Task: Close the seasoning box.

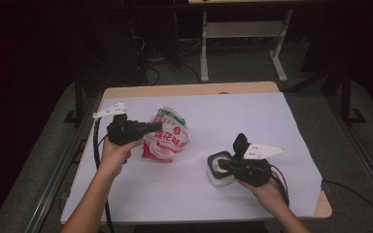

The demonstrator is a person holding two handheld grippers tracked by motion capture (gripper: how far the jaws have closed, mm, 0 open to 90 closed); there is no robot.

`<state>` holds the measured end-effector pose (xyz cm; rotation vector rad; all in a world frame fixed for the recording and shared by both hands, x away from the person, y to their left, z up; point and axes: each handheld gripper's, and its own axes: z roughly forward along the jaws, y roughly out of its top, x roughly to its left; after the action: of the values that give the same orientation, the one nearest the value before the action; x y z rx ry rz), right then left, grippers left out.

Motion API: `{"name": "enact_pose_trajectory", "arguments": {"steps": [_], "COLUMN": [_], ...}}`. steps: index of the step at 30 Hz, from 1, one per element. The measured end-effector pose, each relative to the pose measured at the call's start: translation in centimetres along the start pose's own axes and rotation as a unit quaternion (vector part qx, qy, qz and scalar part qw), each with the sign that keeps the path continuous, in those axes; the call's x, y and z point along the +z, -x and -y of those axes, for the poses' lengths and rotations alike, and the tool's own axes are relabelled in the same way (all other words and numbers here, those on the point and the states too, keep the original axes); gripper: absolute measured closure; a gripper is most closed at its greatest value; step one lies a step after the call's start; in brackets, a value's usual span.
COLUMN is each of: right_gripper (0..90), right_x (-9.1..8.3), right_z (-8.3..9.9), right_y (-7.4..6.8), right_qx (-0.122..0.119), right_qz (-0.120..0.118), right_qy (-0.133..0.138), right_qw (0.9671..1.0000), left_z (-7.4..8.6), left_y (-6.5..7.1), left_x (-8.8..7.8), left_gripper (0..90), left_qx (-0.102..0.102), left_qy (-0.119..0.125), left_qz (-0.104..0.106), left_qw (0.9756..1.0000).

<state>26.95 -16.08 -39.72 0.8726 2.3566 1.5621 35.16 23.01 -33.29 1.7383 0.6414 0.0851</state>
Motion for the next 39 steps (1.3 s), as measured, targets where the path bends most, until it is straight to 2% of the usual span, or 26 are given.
{"name": "enact_pose_trajectory", "arguments": {"steps": [3,7,11,14,18,19,20,22,25,27,33,34,38,39], "right_gripper": [90.0,90.0,90.0,90.0,90.0,90.0,90.0,90.0,90.0,90.0,90.0,90.0,90.0,90.0], "right_x": [0.0,-0.1,-0.2,-0.3,-0.3,-0.3,-0.2,-0.1,-0.1,0.0,0.0,0.0,-0.2,-0.3], "right_z": [-0.1,0.2,0.2,0.2,0.2,0.3,0.3,0.4,0.4,0.4,0.6,0.7,0.8,0.8], "right_y": [-0.1,0.0,0.0,0.0,-0.1,0.0,0.0,0.0,-0.1,-0.2,-0.2,-0.2,-0.2,-0.2], "right_qx": [-0.002,-0.001,0.0,0.0,-0.002,-0.002,-0.001,-0.001,0.0,-0.001,-0.001,0.001,0.002,0.003], "right_qz": [-0.004,-0.003,-0.005,-0.005,-0.006,-0.006,-0.006,-0.005,-0.007,-0.007,-0.006,-0.006,-0.006,-0.005], "right_qy": [-0.001,-0.008,-0.008,-0.008,-0.009,-0.011,-0.011,-0.012,-0.016,-0.017,-0.02,-0.02,-0.021,-0.02], "right_qw": [1.0,1.0,1.0,1.0,0.9999,0.9999,0.9999,0.9999,0.9998,0.9998,0.9998,0.9998,0.9998,0.9998], "left_z": [0.3,1.1,1.8,2.8,3.8,3.8,4.5,5.1,5.7,6.1,6.4,6.6,6.9,7.3], "left_y": [-0.1,-0.4,-0.9,-1.8,-2.4,-2.4,-2.5,-2.6,-2.9,-3.1,-3.1,-3.0,-2.6,-2.5], "left_x": [-0.6,-2.2,-3.2,-4.4,-5.0,-5.0,-5.2,-5.3,-5.7,-6.0,-6.2,-6.2,-6.1,-6.0], "left_gripper": [89.7,89.7,89.6,89.6,89.6,89.6,89.5,89.3,88.8,88.3,80.1,73.7,58.7,54.6], "left_qx": [-0.003,-0.006,-0.015,-0.023,-0.023,-0.023,-0.018,-0.014,-0.02,-0.024,-0.021,-0.015,-0.002,0.002], "left_qy": [-0.002,-0.013,-0.015,-0.025,-0.05,-0.05,-0.064,-0.078,-0.079,-0.072,-0.073,-0.08,-0.089,-0.099], "left_qz": [-0.006,-0.027,-0.039,-0.063,-0.074,-0.074,-0.079,-0.095,-0.097,-0.089,-0.083,-0.076,-0.075,-0.075], "left_qw": [1.0,0.9995,0.999,0.9974,0.9957,0.9957,0.9946,0.9923,0.9919,0.9932,0.9937,0.9938,0.9932,0.9922]}}
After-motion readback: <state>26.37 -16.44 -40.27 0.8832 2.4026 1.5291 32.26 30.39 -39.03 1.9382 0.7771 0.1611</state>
